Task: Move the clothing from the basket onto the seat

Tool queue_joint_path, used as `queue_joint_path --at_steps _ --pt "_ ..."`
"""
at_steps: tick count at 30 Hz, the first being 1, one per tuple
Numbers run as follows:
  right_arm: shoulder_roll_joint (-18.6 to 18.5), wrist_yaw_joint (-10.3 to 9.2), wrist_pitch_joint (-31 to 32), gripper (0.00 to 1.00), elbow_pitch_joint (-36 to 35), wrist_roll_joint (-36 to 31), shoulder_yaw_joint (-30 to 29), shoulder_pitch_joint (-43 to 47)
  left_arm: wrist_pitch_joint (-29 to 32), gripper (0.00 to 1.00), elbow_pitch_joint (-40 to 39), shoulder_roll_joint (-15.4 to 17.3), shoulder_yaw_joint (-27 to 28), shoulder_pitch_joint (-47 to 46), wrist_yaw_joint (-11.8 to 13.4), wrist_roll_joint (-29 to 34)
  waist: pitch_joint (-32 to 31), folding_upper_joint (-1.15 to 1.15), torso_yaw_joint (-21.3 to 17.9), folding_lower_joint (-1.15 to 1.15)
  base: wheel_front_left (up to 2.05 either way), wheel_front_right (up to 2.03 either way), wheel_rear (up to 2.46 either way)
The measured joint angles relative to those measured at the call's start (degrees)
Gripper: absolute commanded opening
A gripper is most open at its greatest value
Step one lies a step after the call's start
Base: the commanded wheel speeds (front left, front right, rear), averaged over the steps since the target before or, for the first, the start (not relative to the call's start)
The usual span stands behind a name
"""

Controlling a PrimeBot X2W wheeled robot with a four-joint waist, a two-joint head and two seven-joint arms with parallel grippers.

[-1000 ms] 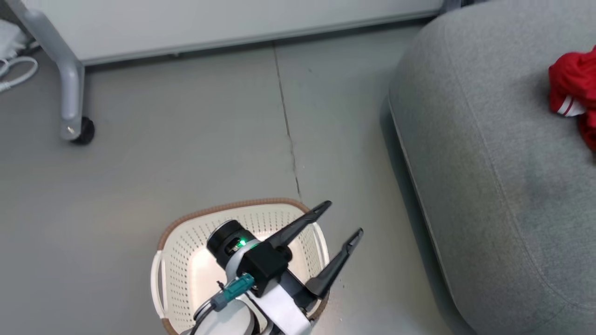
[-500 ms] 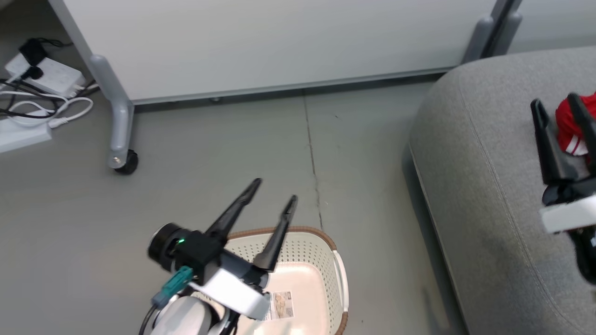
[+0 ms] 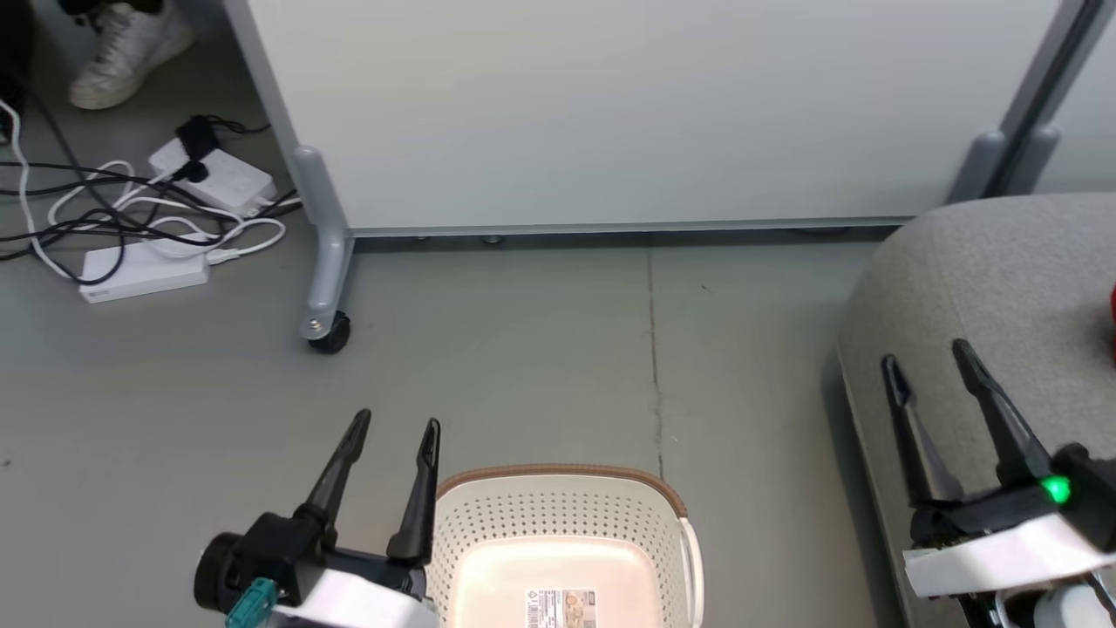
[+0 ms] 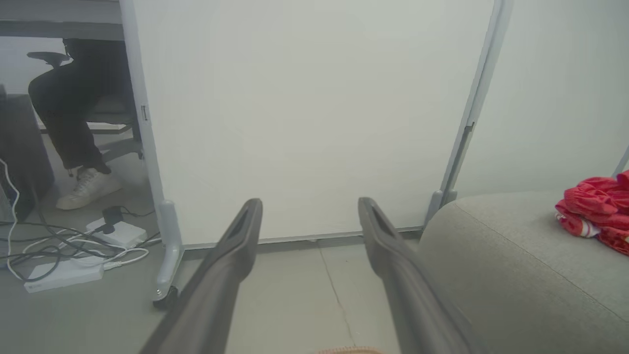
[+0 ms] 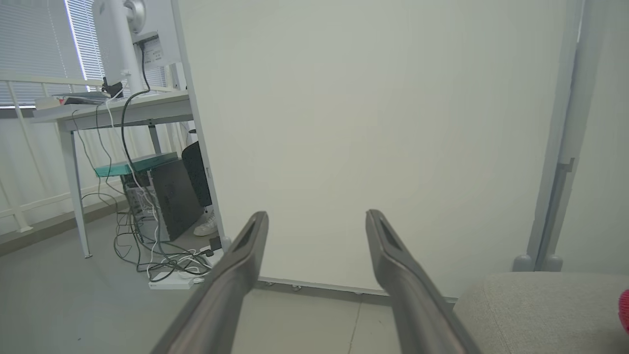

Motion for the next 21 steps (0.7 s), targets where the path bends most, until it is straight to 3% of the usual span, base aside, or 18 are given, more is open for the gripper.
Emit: queue_joint_path --at_steps 5,9,12,21 --pt "5.6 -0.01 0.0 1.0 -1.7 -2.9 -4.8 4.9 0.0 1.0 0.1 -0.1 0.2 2.0 0.4 -1.6 -0.8 0.0 2.0 0.0 0.0 0.0 0.0" --pt "8.3 -0.01 0.0 1.0 0.9 -5.0 -6.9 7.1 0.0 1.0 0.3 -0.1 1.4 3.0 2.5 -2.1 -1.2 0.0 2.4 0.0 0.0 0.0 0.0" --pt "9.4 -0.01 0.0 1.0 2.6 -6.3 -7.9 7.5 0.0 1.0 1.0 -0.1 1.7 3.7 3.5 -2.8 -1.2 0.0 2.3 0.0 0.0 0.0 0.0" --pt "10.6 -0.01 0.0 1.0 4.5 -7.3 -9.1 7.7 0.0 1.0 3.6 -0.1 1.2 4.5 3.5 -3.3 -1.0 0.0 1.7 0.0 0.0 0.0 0.0"
